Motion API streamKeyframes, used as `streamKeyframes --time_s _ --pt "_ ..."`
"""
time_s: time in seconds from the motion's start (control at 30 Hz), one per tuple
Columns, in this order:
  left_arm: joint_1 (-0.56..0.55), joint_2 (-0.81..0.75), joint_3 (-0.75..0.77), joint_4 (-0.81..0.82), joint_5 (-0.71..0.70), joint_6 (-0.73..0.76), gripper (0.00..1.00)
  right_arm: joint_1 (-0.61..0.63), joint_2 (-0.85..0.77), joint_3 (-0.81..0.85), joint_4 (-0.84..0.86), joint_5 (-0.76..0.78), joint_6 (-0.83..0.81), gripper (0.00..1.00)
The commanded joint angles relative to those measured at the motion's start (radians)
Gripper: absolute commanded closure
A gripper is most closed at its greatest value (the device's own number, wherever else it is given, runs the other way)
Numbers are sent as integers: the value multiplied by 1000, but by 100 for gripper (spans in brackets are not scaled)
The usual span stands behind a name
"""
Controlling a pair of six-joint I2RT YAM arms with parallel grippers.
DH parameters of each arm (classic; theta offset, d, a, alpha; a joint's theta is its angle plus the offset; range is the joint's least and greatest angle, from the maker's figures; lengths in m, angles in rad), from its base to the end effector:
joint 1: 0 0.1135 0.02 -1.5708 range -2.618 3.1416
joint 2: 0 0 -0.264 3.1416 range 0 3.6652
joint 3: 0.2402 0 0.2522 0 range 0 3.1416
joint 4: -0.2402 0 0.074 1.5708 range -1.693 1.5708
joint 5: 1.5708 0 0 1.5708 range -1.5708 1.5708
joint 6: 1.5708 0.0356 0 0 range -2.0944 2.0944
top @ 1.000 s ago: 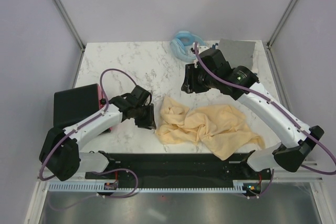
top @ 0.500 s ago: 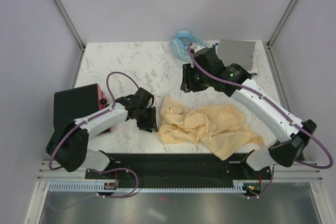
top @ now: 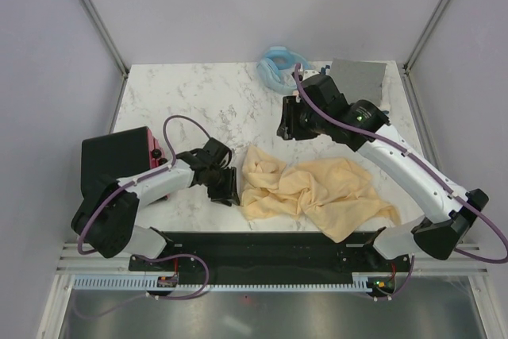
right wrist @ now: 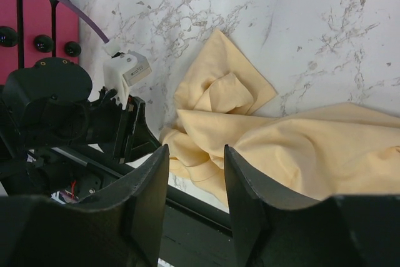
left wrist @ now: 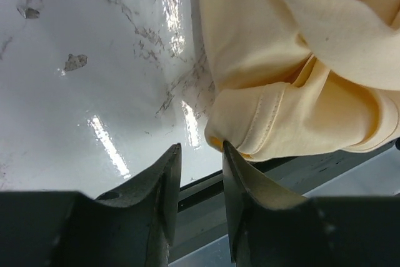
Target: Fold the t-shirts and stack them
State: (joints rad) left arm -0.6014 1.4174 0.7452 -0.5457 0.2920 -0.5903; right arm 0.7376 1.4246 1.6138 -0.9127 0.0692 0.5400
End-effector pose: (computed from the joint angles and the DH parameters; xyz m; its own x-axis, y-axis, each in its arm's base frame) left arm 0.1971 -0.1477 0.1674 -0.9901 0.0329 -0.1368 0.0877 0.9048 -0.4168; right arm 0.2184 0.1952 0.4072 -0.7454 0.0157 -0.6664 -0.2906 0.8921 0.3461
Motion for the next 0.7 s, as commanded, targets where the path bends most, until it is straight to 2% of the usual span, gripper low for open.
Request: streamKeyframes --time_s 0.0,0.2,0.5,0.67 --pt "3 -64 -24 35 27 17 60 2 -55 -18 8 30 32 52" --pt "3 -176 -24 18 36 -11 60 2 -59 -31 9 9 43 53" --pt "3 -146 -41 29 52 -9 61 3 -55 -11 5 -3 31 54" --pt "3 -179 -35 39 64 -20 60 2 -64 -11 -3 -5 32 54"
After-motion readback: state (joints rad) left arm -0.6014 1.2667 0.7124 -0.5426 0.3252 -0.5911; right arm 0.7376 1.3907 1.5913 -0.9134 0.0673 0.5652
